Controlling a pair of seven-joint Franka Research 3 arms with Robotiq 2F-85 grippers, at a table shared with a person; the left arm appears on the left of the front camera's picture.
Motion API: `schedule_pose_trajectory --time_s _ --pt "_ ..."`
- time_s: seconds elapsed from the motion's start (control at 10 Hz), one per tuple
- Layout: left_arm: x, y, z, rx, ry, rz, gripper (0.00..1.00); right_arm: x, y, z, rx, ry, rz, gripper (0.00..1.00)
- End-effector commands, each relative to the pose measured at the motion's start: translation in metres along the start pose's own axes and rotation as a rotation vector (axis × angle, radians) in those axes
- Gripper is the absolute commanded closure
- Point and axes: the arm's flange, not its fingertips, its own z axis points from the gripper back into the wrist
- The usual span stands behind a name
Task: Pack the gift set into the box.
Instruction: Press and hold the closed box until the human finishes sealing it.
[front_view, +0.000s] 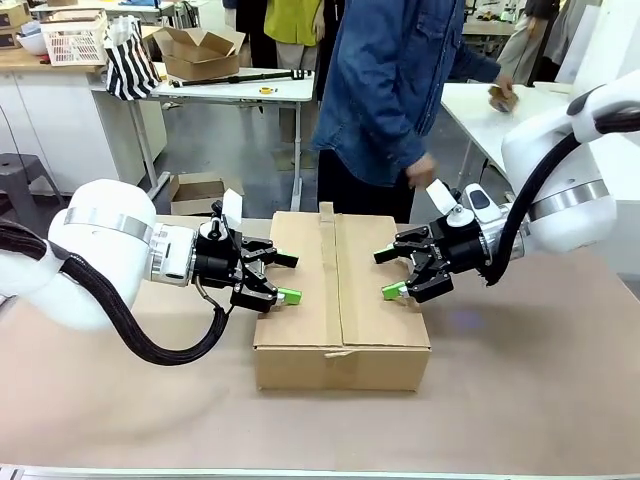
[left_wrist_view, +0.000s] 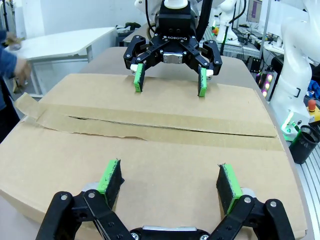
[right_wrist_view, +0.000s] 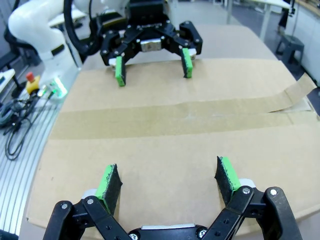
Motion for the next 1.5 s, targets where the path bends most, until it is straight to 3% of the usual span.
schedule_pose_trajectory --time_s 0.0,1.4 --pt "-0.0023 -0.0017 0.0003 0.001 0.008 0.002 0.0 -0.0031 0.0017 -0.0012 -0.006 -0.008 -0.008 0.0" --pt "-0.0023 -0.0017 0.0003 0.001 0.008 0.002 0.0 -0.0031 0.0017 -0.0012 -0.006 -0.008 -0.008 0.0"
